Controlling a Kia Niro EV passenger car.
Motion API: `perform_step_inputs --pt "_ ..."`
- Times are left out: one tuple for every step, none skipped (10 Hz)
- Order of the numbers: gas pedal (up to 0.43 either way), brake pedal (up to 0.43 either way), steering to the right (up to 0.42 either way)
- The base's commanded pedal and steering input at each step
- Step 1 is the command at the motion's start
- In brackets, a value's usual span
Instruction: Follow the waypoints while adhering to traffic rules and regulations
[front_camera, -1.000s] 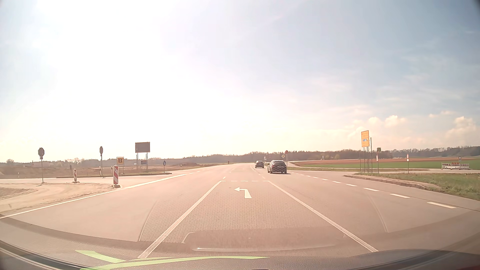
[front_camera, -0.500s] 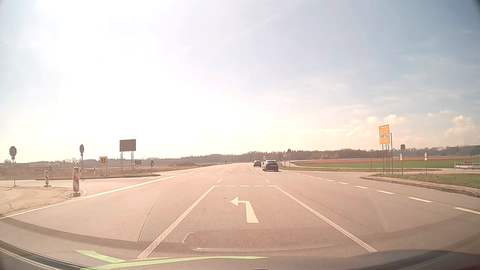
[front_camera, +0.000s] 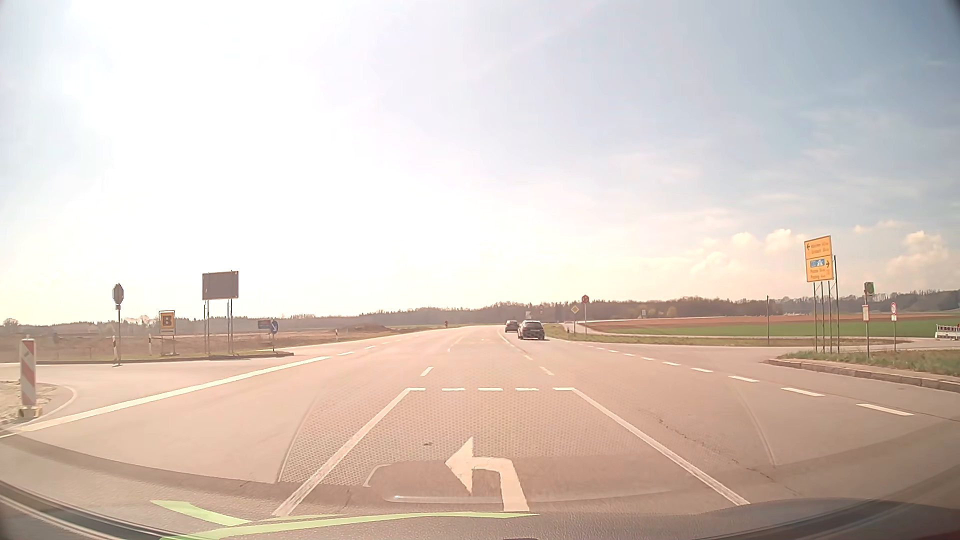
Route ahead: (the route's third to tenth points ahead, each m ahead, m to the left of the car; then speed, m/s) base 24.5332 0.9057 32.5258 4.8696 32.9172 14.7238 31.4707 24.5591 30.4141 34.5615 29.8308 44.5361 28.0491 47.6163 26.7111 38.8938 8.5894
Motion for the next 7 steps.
perform_step_inputs --pt "0.0 0.128 0.004" --pt "0.0 0.128 0.003" --pt "0.0 0.134 0.002" --pt "0.0 0.152 0.0" --pt "0.0 0.152 -0.005" --pt "0.0 0.159 -0.009" --pt "0.0 0.165 -0.013"
